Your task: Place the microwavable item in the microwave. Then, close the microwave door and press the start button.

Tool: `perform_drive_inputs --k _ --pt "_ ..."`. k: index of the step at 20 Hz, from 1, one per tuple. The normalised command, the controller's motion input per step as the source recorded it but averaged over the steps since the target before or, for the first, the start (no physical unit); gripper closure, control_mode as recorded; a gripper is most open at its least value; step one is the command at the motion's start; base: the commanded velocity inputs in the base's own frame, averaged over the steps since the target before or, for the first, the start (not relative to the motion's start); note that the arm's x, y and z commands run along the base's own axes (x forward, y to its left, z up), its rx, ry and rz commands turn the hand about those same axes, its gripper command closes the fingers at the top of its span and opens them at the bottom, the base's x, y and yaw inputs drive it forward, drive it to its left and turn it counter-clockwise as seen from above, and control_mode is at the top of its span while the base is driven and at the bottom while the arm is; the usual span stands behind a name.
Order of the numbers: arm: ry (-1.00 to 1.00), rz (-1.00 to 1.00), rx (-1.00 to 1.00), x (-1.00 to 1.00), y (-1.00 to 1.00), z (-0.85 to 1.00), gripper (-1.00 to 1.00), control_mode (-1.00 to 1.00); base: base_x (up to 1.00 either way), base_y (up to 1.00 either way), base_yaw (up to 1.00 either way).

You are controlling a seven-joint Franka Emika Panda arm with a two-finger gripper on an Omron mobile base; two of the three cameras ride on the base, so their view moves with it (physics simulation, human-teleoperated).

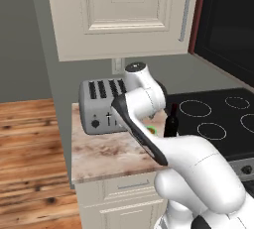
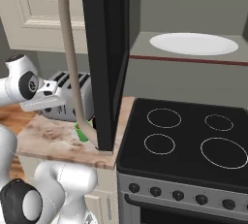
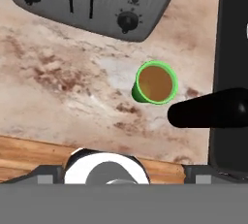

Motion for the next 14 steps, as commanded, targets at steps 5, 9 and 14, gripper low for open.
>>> perform_drive_inputs --k 5,9,14 --pt "0.12 0.16 -0.03 0.16 0.2 -0.54 -1.0 -1.0 0.0 0.0 0.0" --pt "0.05 0.11 0.0 0.33 -0.12 -0.34 -1.0 -1.0 0.0 0.0 0.0" --pt "0.0 0.03 0.0 0.28 -0.21 -0.28 -1.0 -1.0 0.0 0.0 0.0"
